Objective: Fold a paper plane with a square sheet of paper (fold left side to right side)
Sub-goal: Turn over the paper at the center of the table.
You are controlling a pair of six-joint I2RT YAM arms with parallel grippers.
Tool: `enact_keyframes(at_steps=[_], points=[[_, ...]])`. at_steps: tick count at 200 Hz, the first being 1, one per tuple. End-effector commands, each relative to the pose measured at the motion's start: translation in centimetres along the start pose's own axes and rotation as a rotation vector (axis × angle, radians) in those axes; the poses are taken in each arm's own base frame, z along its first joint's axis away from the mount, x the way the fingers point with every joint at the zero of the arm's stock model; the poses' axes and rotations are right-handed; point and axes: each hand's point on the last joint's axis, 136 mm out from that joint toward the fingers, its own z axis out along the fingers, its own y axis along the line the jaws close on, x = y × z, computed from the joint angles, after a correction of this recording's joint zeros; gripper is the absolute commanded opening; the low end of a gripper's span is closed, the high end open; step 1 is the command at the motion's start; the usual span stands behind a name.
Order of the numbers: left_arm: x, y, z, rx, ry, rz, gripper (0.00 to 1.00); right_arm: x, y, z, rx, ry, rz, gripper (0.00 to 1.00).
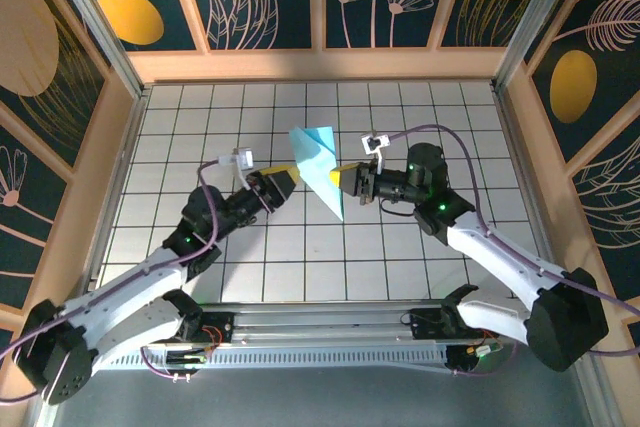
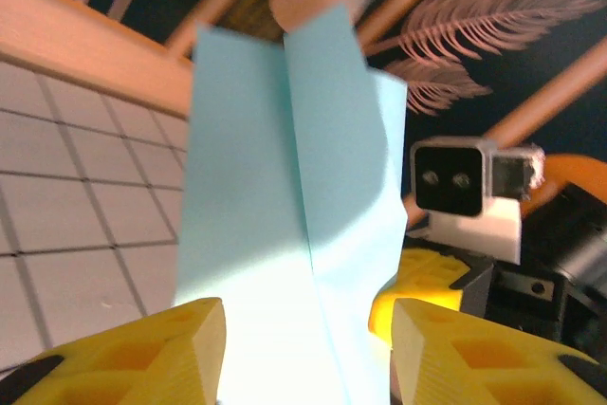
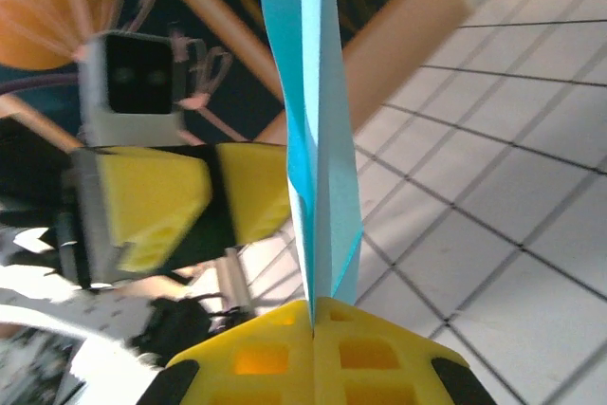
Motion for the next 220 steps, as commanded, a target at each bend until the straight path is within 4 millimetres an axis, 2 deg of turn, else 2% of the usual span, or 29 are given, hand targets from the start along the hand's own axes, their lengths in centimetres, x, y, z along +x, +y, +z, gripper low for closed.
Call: enact_keyframes(at_steps=[1, 17, 52, 87, 123, 147, 172, 198, 220], points=[[-0.5, 5.1, -2.6, -0.264, -0.085, 0.035, 0.51, -0.1, -3.5, -0.4, 0.305, 0.024, -0.075, 0.00], [-1.0, 6.8, -4.5, -0.359, -0.138, 0.029, 0.51, 1.1, -6.6, -0.8, 0.572, 0.092, -0.131, 0.00], [-1.5, 9.2, -7.7, -0.496, -0.211, 0.011, 0.51, 3.0, -11.3, -2.0, 1.049, 0.258, -0.271, 0.00], [-1.6, 10.4, -9.4, -0.570, -0.247, 0.001, 0.52, 5.8, -13.7, -1.4, 1.294, 0.437, -0.427, 0.00], [-1.6, 10.5, -9.6, -0.577, -0.250, 0.002, 0.52, 9.7, -16.3, -0.5, 1.507, 0.643, -0.611, 0.00], [-1.4, 10.7, -9.4, -0.582, -0.237, 0.004, 0.52, 12.7, -17.9, 0.5, 1.567, 0.760, -0.678, 0.00], [-1.4, 10.6, -9.2, -0.581, -0.226, 0.009, 0.53, 15.3, -18.6, 2.0, 1.515, 0.808, -0.643, 0.00], [-1.2, 10.7, -9.0, -0.583, -0.219, 0.011, 0.53, 16.4, -18.3, 3.3, 1.420, 0.803, -0.567, 0.21], [-1.0, 10.7, -8.8, -0.577, -0.210, 0.008, 0.53, 16.3, -17.7, 4.1, 1.349, 0.776, -0.501, 0.39]])
